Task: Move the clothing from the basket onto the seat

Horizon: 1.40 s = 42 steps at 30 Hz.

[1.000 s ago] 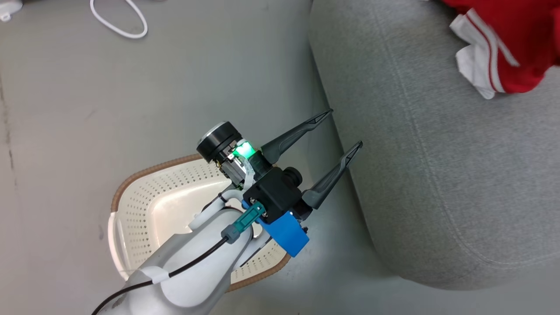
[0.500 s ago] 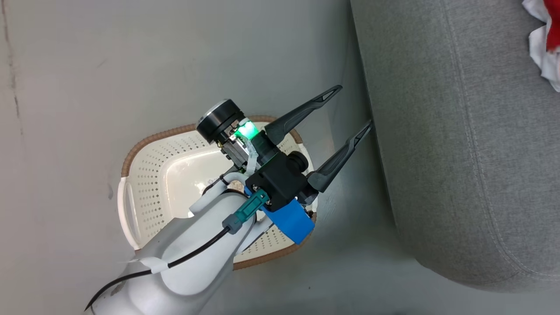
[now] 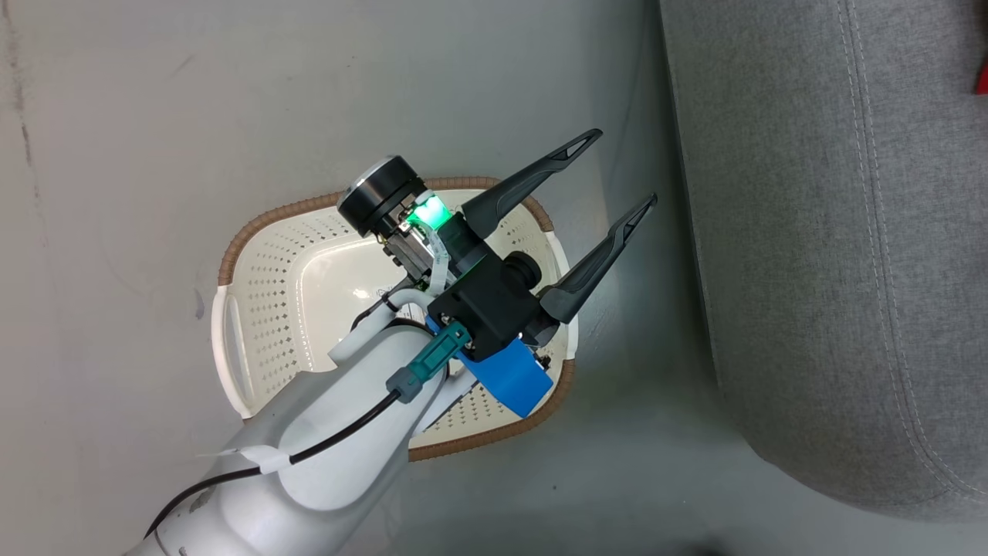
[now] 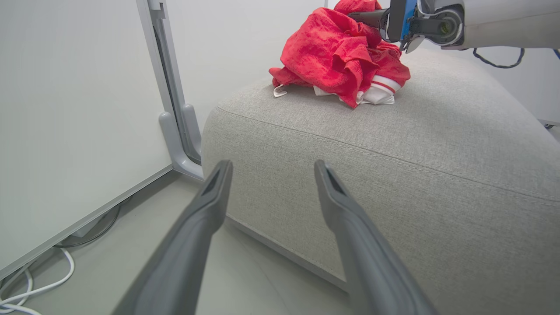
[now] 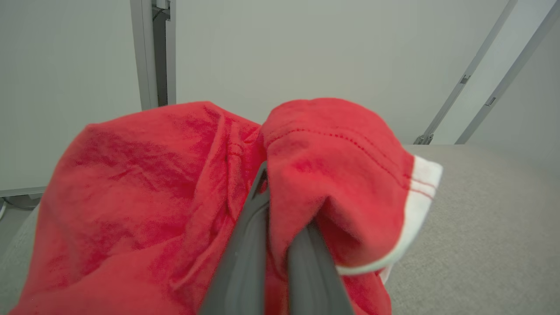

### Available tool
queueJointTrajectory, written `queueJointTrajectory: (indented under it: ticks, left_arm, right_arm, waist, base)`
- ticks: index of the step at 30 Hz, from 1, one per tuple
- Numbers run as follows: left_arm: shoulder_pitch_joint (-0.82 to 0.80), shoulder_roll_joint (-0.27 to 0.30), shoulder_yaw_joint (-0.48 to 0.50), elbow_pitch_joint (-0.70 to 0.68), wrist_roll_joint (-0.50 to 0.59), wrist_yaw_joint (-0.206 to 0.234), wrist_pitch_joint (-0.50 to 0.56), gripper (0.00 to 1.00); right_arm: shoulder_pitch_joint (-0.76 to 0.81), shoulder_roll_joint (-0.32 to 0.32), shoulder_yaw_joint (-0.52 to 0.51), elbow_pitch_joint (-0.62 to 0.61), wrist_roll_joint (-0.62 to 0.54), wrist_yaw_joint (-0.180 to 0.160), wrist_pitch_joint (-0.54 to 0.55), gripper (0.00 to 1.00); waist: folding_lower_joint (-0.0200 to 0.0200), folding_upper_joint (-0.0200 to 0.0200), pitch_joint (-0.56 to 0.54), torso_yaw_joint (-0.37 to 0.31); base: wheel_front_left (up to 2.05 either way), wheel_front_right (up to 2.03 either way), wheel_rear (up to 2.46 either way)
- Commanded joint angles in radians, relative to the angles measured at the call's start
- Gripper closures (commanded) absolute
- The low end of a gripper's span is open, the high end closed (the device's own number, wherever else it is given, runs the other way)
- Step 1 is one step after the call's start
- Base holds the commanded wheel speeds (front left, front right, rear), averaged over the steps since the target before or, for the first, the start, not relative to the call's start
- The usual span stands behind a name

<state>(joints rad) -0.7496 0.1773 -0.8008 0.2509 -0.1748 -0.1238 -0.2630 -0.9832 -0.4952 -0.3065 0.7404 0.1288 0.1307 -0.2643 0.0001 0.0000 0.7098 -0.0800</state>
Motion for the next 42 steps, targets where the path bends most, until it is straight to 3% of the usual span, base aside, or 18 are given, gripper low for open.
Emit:
queueJointTrajectory:
  ticks: [1,5,7,21,33,42]
  left_arm:
    - [-0.016,-0.002,0.003,-0.003,0.001,-0.003,-0.003,0.00]
    - [-0.013,-0.005,0.008,0.000,0.000,-0.003,-0.003,0.00]
    - [-0.006,-0.007,0.013,-0.002,0.001,-0.003,-0.003,0.00]
    - [0.107,-0.021,0.071,-0.003,-0.017,0.012,-0.003,0.00]
    - [0.268,-0.014,0.201,-0.006,-0.047,0.052,-0.003,0.00]
    - [0.409,-0.007,0.348,-0.003,-0.073,0.088,-0.003,0.00]
  right_arm:
    - [-0.012,0.005,-0.003,0.009,-0.006,0.000,0.000,1.00]
    - [-0.022,0.013,-0.010,0.066,-0.010,0.000,0.000,1.00]
    - [-0.017,0.016,-0.022,0.058,-0.015,0.000,0.000,0.00]
    - [0.322,0.134,-0.078,-0.177,-0.018,0.000,0.000,0.00]
    - [0.582,0.260,0.063,-0.464,0.035,0.000,0.000,0.00]
    - [0.679,0.350,0.178,-0.533,0.036,0.000,0.000,0.00]
  waist:
    - [-0.0001,0.0000,0.000,0.001]
    - [-0.0001,0.0000,-0.008,0.005]
    - [-0.0001,0.0000,-0.020,0.006]
    - [-0.0001,0.0000,-0.216,0.002]
    - [-0.0001,0.0000,-0.406,0.064]
    - [-0.0001,0.0000,-0.524,0.131]
  base:
    - [0.00,0.00,0.00]
    - [0.00,0.00,0.00]
    - [0.00,0.00,0.00]
    - [0.00,0.00,0.00]
    - [0.00,0.00,0.00]
    - [0.00,0.00,0.00]
